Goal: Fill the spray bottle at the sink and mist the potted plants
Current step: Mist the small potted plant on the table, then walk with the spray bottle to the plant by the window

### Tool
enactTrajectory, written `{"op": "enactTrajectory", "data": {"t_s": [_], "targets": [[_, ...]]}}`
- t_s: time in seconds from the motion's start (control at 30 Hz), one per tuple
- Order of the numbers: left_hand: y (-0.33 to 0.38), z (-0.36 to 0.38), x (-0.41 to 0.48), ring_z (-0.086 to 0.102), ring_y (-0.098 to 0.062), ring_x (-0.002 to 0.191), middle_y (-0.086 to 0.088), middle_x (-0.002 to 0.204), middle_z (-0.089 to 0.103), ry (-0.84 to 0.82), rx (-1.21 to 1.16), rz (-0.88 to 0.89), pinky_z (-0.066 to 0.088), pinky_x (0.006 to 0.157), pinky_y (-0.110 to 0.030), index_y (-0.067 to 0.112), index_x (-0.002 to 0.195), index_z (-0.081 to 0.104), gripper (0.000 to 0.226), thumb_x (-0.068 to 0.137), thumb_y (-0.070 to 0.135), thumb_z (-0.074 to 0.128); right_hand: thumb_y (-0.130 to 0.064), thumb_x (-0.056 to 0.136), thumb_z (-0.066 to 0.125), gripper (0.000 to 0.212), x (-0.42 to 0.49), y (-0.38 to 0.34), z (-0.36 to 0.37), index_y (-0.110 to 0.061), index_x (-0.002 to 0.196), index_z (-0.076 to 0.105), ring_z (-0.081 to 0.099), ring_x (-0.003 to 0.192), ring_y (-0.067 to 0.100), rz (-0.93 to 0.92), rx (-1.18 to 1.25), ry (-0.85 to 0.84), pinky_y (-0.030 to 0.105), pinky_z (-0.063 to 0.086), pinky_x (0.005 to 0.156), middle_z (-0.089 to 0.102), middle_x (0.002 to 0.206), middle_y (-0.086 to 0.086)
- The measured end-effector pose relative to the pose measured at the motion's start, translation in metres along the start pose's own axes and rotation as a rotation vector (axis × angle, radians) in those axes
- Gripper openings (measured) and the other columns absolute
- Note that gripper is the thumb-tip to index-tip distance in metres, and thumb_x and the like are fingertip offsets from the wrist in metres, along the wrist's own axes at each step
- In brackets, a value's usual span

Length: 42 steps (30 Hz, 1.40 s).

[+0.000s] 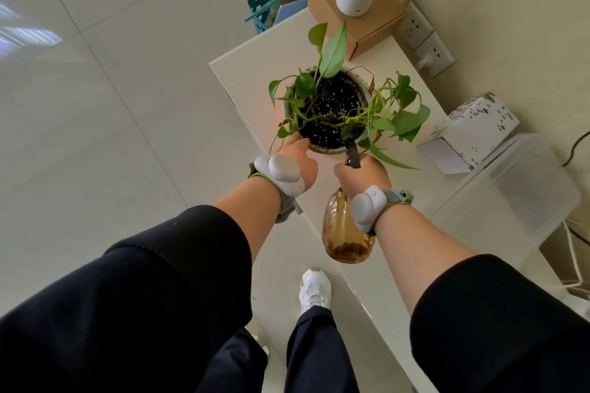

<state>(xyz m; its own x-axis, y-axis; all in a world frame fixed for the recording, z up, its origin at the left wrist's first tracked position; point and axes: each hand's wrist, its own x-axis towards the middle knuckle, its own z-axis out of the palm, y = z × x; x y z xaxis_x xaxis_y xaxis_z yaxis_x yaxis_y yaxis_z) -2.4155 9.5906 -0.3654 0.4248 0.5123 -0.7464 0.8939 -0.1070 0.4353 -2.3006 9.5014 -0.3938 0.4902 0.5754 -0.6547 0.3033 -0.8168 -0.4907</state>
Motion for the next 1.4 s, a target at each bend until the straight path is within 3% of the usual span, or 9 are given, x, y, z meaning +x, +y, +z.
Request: {"op": "enactTrajectory", "data": {"t_s": [0.23, 0.43, 0.57, 0.67, 0.8, 0.97, 1.1, 1.27, 1.4], "targets": [[0.0, -0.001, -0.007, 0.025, -0.021, 0.141, 0.0, 0.155, 0.021, -0.018, -0.024, -0.04, 0.026, 0.113, -0.037, 0.022, 0.147, 0.021, 0.055, 0.094, 0.011, 0.032, -0.018, 0.078, 0.054, 0.003, -0.008, -0.004, 0.006, -0.016, 0.078, 0.053, 0.04, 0.058, 0.022, -0.109, 0.128, -0.053, 0.031, 0.035, 0.056, 0.046, 0.062, 0.001], [0.003, -0.021, -0.037, 0.043, -0.023, 0.13, -0.007, 0.141, 0.046, -0.054, -0.127, 0.009, 0.034, 0.104, -0.029, 0.015, 0.142, 0.035, 0.049, 0.095, 0.002, 0.029, -0.029, 0.078, 0.058, 0.024, -0.039, -0.031, 0.001, -0.022, 0.1, 0.055, 0.053, 0.064, 0.016, -0.31, 0.132, -0.031, 0.024, 0.04, 0.056, 0.056, 0.076, -0.005], [-0.011, -0.044, -0.072, 0.057, -0.026, 0.113, -0.009, 0.131, 0.055, 0.028, -0.253, 0.002, 0.046, 0.095, -0.031, 0.016, 0.137, 0.042, 0.046, 0.095, 0.002, 0.03, -0.027, 0.081, 0.063, 0.022, -0.067, -0.077, -0.004, -0.017, 0.1, 0.058, 0.06, 0.077, 0.027, -0.407, 0.099, -0.017, 0.037, 0.05, 0.07, 0.064, 0.087, 0.007], [-0.025, -0.082, -0.112, 0.062, -0.027, 0.106, -0.011, 0.123, 0.061, 0.083, -0.382, 0.019, 0.05, 0.092, -0.037, 0.015, 0.132, 0.049, 0.046, 0.092, 0.0, 0.033, -0.023, 0.082, 0.064, 0.022, -0.099, -0.128, -0.006, -0.018, 0.103, 0.059, 0.062, 0.084, 0.023, -0.449, 0.109, -0.038, 0.038, 0.052, 0.08, 0.063, 0.089, 0.001], [-0.053, -0.148, -0.183, 0.064, -0.017, 0.095, -0.006, 0.119, 0.064, 0.157, -0.469, 0.071, 0.046, 0.078, -0.021, 0.015, 0.128, 0.053, 0.044, 0.092, -0.001, 0.034, -0.034, 0.074, 0.057, 0.034, -0.158, -0.207, -0.003, -0.019, 0.103, 0.06, 0.06, 0.08, 0.019, -0.553, 0.066, -0.059, 0.032, 0.05, 0.076, 0.061, 0.082, -0.004], [-0.085, -0.216, -0.26, 0.059, -0.023, 0.11, -0.005, 0.122, 0.062, 0.247, -0.425, 0.137, 0.047, 0.096, -0.032, 0.019, 0.127, 0.054, 0.04, 0.091, 0.006, 0.042, -0.031, 0.075, 0.059, 0.029, -0.215, -0.291, 0.009, -0.022, 0.103, 0.06, 0.06, 0.078, 0.01, -0.655, 0.072, -0.091, 0.027, 0.048, 0.072, 0.064, 0.088, -0.002], [-0.124, -0.275, -0.323, 0.055, -0.011, 0.106, 0.006, 0.123, 0.061, 0.352, -0.485, 0.158, 0.039, 0.086, -0.022, 0.027, 0.127, 0.054, 0.042, 0.088, 0.012, 0.049, -0.031, 0.078, 0.059, 0.028, -0.268, -0.373, 0.025, -0.026, 0.106, 0.059, 0.061, 0.083, 0.007, -0.753, 0.08, -0.139, 0.021, 0.048, 0.071, 0.064, 0.092, -0.006], [-0.172, -0.346, -0.384, 0.057, -0.01, 0.106, 0.009, 0.123, 0.059, 0.436, -0.527, 0.157, 0.043, 0.087, -0.024, 0.031, 0.128, 0.05, 0.045, 0.084, 0.023, 0.056, -0.017, 0.085, 0.059, 0.019, -0.315, -0.469, 0.048, -0.02, 0.104, 0.06, 0.063, 0.089, 0.016, -0.862, 0.09, -0.203, 0.023, 0.049, 0.073, 0.065, 0.095, 0.002], [-0.203, -0.416, -0.413, 0.061, -0.01, 0.102, 0.015, 0.109, 0.062, 0.479, -0.542, 0.122, 0.049, 0.094, -0.035, 0.032, 0.129, 0.047, 0.053, 0.079, 0.029, 0.065, -0.024, 0.088, 0.057, 0.019, -0.334, -0.549, 0.067, -0.027, 0.107, 0.054, 0.058, 0.084, 0.005, -0.953, 0.084, -0.291, 0.014, 0.041, 0.064, 0.06, 0.094, -0.008]]}}
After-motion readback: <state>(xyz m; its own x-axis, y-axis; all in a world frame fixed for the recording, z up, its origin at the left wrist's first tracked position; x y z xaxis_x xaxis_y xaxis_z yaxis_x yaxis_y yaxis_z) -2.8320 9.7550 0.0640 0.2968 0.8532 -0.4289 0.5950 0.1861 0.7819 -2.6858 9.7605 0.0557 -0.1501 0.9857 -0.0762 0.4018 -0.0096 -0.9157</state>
